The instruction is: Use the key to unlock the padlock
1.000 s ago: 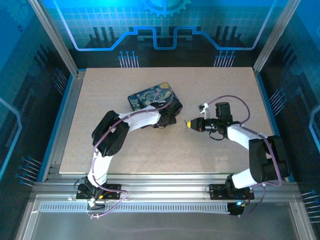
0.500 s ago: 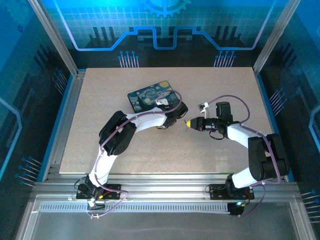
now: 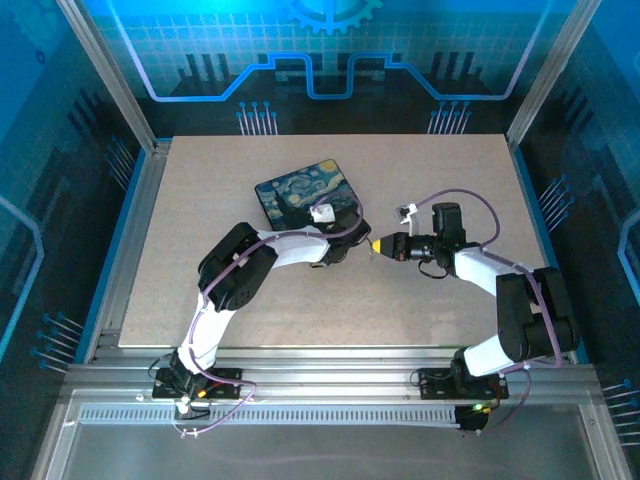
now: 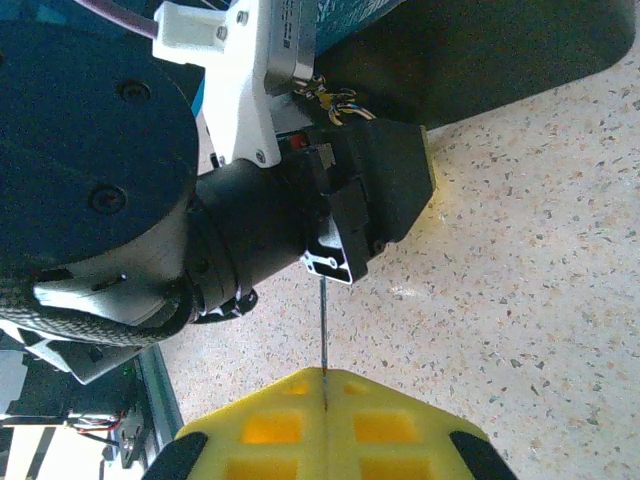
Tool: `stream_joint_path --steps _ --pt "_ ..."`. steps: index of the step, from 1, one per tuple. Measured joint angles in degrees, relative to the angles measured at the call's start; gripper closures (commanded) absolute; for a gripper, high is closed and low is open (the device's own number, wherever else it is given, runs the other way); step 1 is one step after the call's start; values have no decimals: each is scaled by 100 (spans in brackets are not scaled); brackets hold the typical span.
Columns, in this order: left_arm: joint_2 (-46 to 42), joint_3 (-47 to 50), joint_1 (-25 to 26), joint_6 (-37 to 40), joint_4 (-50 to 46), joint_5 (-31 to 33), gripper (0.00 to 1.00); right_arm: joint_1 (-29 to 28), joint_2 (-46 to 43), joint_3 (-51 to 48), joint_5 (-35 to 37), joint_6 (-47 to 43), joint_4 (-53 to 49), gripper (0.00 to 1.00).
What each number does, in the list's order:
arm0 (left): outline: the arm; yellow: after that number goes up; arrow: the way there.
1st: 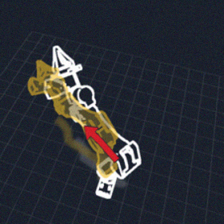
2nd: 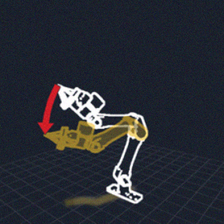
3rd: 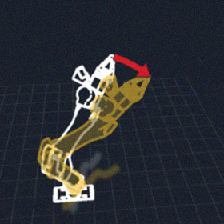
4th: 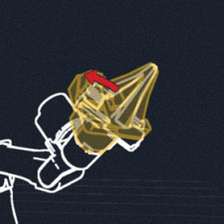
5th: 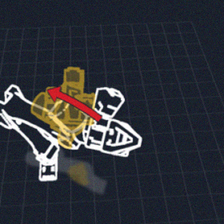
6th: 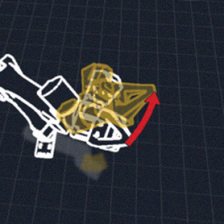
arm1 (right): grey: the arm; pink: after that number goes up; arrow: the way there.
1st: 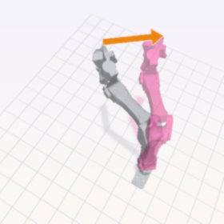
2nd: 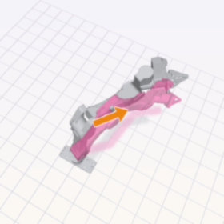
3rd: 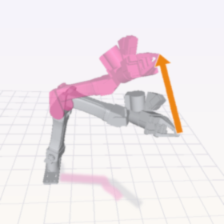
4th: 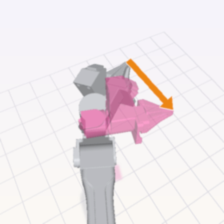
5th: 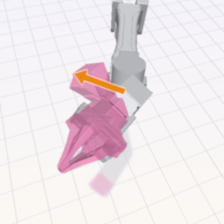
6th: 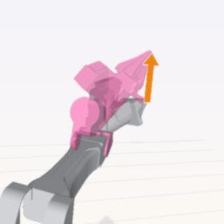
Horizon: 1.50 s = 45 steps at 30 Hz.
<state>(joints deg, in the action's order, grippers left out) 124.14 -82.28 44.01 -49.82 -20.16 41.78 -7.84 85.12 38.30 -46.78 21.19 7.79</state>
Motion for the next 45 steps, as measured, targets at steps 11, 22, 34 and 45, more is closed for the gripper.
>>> stream_joint_path --steps 11,22,34,45 --pt "-98 114 0 190 468 114 50 -4 0 0 0 17 7 100" --pt "-317 114 -2 175 514 326 51 -13 0 0 0 39 39 100" --pt "-118 -256 -2 63 365 354 53 -13 0 0 -20 39 42 100" --pt "170 -640 -31 -354 -269 389 44 -13 7 0 -22 42 83 100"
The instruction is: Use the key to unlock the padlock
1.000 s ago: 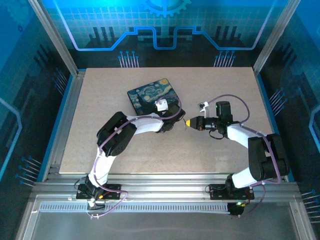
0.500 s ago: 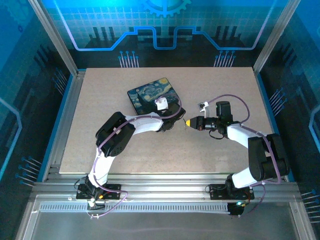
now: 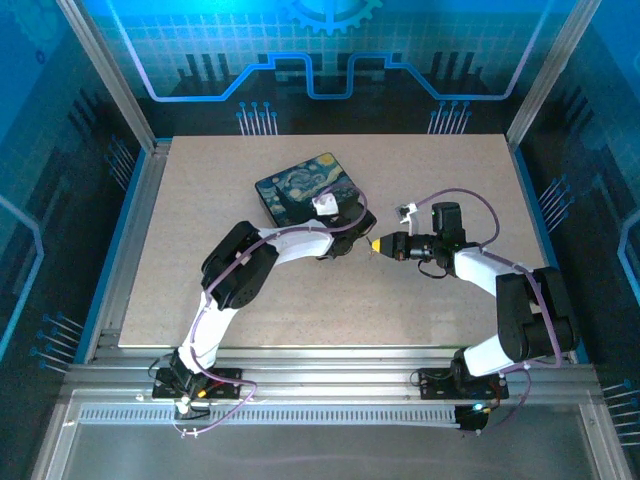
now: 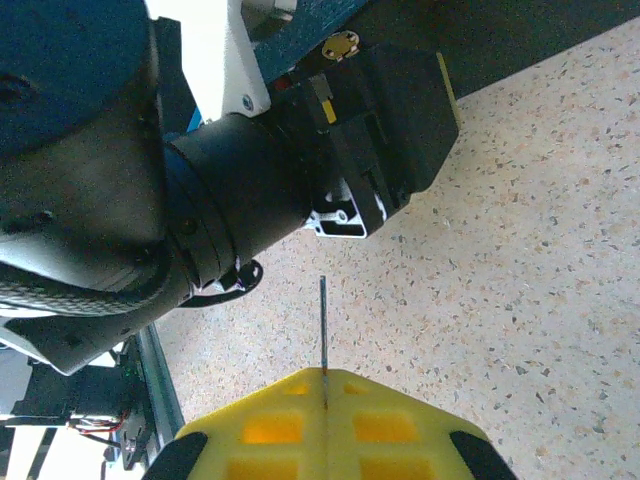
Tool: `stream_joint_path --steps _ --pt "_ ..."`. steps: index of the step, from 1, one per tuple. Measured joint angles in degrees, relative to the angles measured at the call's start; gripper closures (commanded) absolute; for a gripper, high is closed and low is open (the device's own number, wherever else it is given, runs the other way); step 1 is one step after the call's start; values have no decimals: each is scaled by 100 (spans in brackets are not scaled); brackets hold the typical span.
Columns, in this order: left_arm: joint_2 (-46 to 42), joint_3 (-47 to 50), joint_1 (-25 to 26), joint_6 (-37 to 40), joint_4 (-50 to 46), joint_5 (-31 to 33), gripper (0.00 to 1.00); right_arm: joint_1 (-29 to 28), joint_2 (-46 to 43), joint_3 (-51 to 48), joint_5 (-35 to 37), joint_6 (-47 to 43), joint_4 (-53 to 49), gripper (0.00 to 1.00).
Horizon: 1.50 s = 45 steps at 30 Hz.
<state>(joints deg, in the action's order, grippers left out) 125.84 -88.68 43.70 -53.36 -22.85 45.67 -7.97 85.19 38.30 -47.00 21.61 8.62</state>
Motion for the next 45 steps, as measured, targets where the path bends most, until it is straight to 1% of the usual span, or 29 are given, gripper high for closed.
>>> stream_joint_path --steps 7,10,19,24,26,29,33,34,35,37,40,45 --pt "2 2 -118 -133 -26 -4 44 0 7 0 0 0 0 100" --pt "2 0 -155 -70 33 -4 46 0 7 0 -2 0 0 100" --pt "101 -22 -166 -52 87 -4 57 0 7 0 -2 0 0 100" --pt "131 -22 -181 -42 103 -2 66 0 7 0 -17 0 0 100" --pt "131 -22 -192 -22 142 -4 68 0 7 0 -15 0 0 100" --pt "131 -20 -210 -9 201 -9 74 0 7 0 -15 0 0 100" --pt "129 2 -243 103 280 -63 76 0 7 0 -15 0 -2 100" --pt "125 7 -254 129 291 -87 78 0 7 0 -17 0 -2 100" --pt "103 17 -269 168 297 -144 80 0 7 0 -15 0 -4 100" --pt "26 46 -308 243 262 -348 81 0 2 0 -13 0 -22 100" --pt "-120 46 -409 341 72 -831 82 -26 -24 -17 4 0 -74 100" --pt "-415 46 -671 433 -452 -1917 85 -280 -162 -216 66 68 -131 100"
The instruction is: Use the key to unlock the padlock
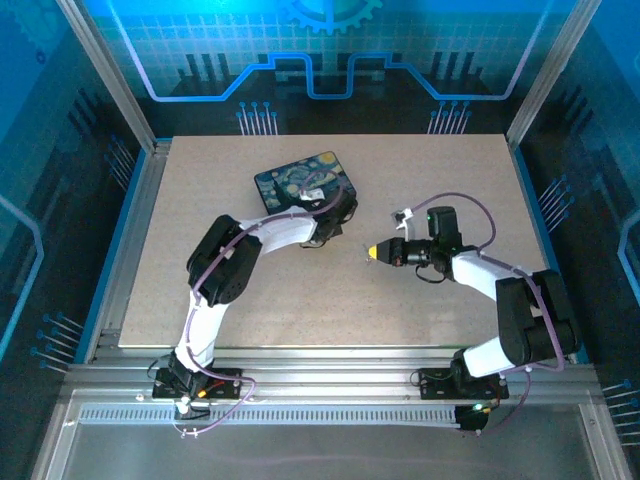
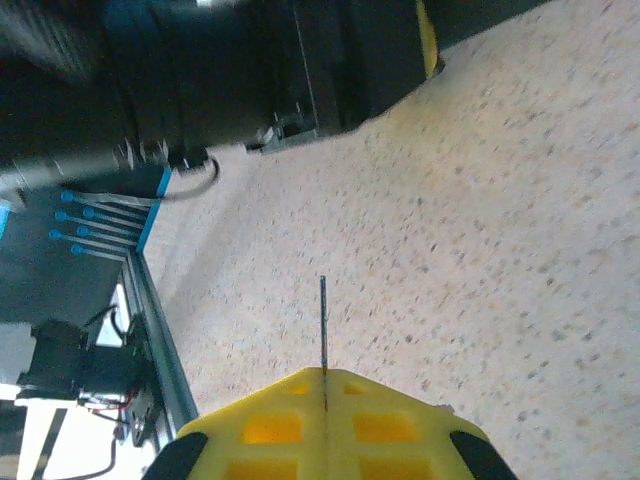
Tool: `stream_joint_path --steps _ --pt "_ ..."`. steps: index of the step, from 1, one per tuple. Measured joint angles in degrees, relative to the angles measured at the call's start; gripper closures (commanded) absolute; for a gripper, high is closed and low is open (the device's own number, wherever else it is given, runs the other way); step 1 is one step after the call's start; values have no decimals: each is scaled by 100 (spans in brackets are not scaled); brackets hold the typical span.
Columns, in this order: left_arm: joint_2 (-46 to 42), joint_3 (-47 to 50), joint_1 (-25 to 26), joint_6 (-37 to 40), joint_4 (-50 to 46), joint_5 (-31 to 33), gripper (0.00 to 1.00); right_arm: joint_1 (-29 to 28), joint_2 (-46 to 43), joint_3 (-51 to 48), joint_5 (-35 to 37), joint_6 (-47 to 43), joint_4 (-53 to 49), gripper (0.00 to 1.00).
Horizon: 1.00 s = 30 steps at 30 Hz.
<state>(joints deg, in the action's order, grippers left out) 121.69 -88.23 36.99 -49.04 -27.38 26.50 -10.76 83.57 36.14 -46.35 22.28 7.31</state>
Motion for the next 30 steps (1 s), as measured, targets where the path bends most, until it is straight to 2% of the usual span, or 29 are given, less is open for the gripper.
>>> stream_joint_path --steps 8,15,22,30 --pt "-256 -122 -369 197 -769 -1513 86 -619 -122 -166 310 216 94 100" --pt "-538 -146 -490 269 -1167 -2752 89 -1213 219 -166 570 514 844 100" --pt "-1084 173 -695 247 -1255 -3574 89 -1296 444 -170 697 557 1307 100" --pt "-1172 658 -765 -13 -1060 -4190 89 -1294 1130 -170 632 680 2107 100"
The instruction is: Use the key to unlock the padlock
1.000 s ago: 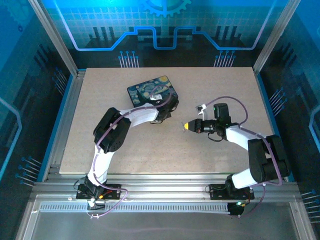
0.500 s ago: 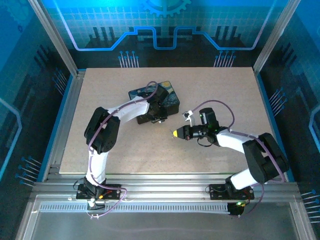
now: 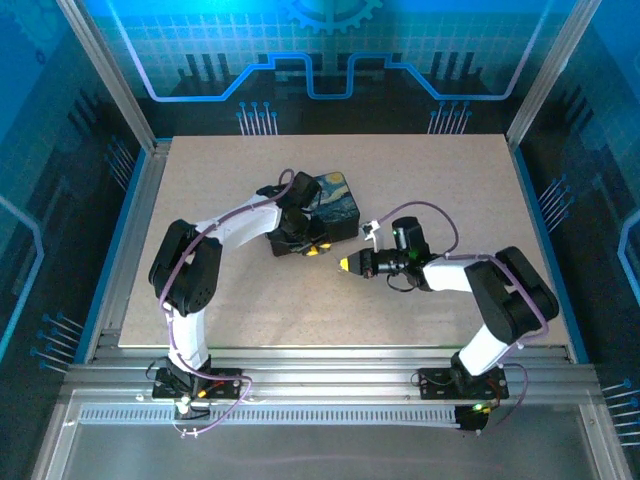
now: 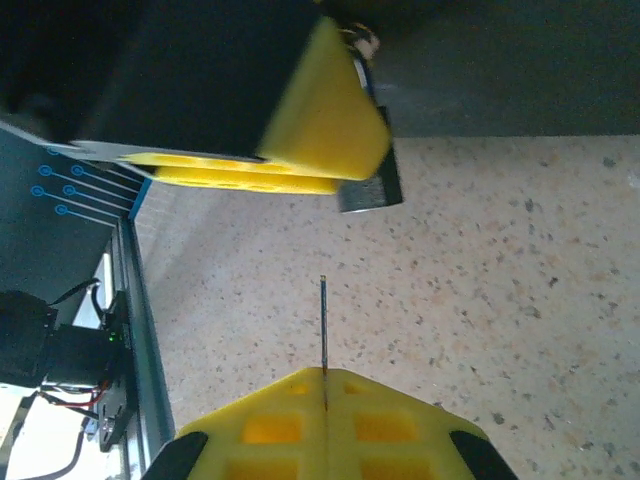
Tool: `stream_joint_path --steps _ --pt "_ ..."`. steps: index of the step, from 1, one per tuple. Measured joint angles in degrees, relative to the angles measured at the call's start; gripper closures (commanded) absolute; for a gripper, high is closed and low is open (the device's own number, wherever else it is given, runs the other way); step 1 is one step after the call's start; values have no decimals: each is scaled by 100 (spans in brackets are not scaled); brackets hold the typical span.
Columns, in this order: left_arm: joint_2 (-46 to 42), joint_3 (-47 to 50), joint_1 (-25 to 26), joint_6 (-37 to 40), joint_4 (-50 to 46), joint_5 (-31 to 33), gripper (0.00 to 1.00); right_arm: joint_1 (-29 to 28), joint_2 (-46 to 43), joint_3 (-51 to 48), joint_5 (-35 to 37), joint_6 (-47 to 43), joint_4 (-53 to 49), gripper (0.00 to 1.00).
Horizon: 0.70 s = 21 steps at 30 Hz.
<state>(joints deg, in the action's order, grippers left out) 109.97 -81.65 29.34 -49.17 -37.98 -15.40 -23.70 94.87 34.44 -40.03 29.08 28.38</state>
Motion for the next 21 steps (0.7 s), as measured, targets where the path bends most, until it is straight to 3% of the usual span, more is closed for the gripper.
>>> stream_joint_path --steps 5,10,16,21 --pt "-2 52 -7 -186 120 -295 90 2 702 0 -131 199 723 100" --pt "-7 50 -13 -234 269 -402 88 2 857 -4 -225 291 1220 100" --pt "-7 48 -33 -127 240 -275 70 164 876 -7 -212 282 1038 100" --pt "-24 50 -24 -133 269 -55 61 535 680 -4 -181 74 299 100"
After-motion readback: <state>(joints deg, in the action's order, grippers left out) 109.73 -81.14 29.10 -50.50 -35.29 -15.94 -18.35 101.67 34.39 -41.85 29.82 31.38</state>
